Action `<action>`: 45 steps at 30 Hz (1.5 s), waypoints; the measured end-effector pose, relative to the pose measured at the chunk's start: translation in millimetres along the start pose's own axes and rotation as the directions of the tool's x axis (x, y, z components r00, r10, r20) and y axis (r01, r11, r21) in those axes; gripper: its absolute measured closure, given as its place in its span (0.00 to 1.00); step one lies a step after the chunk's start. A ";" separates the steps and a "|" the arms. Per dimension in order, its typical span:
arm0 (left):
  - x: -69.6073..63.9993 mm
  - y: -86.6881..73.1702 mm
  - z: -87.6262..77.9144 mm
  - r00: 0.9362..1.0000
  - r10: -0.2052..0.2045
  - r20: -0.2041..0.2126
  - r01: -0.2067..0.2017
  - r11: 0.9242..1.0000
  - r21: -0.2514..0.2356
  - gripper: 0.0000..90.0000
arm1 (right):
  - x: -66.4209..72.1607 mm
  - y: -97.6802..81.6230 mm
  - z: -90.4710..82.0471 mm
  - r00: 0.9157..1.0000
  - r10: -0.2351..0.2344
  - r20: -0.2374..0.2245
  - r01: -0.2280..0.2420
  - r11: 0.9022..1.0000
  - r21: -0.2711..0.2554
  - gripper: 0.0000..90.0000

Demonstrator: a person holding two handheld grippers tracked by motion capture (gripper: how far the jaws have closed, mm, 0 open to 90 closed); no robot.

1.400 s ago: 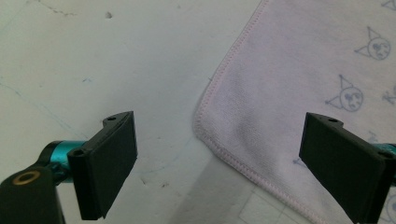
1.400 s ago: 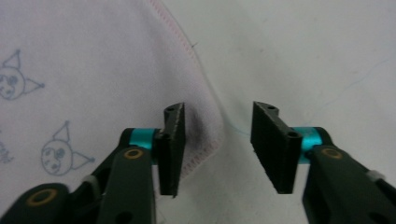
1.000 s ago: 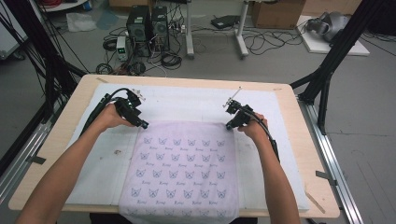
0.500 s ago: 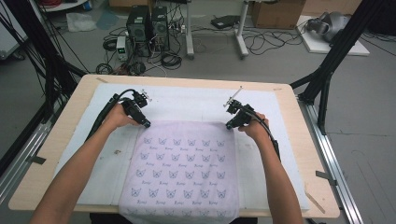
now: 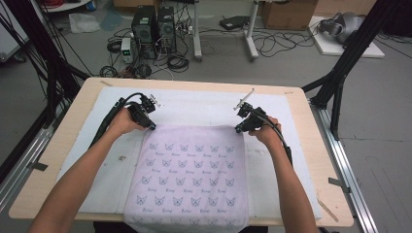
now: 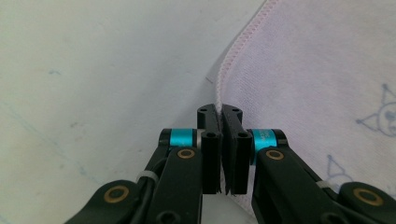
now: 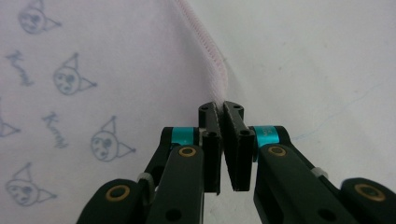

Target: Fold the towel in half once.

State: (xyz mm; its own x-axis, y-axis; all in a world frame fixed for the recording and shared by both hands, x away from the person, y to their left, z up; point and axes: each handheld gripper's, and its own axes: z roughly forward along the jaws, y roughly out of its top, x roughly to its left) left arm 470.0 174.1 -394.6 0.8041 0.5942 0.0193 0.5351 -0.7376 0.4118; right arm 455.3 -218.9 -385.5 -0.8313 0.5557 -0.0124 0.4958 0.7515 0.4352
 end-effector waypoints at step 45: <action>-70.0 -72.9 -32.5 0.927 0.244 0.285 -0.237 0.970 -0.059 0.44 | 91.1 -58.8 -19.2 0.959 -0.156 -0.237 0.180 0.980 0.082 0.67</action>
State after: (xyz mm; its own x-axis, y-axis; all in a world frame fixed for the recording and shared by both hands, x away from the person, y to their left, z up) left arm 366.4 196.7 -396.4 0.9497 0.2798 -0.1410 0.3132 -0.8369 0.4489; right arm 345.6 -219.4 -394.9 -0.9341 0.3313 0.1331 0.3571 0.8659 0.3503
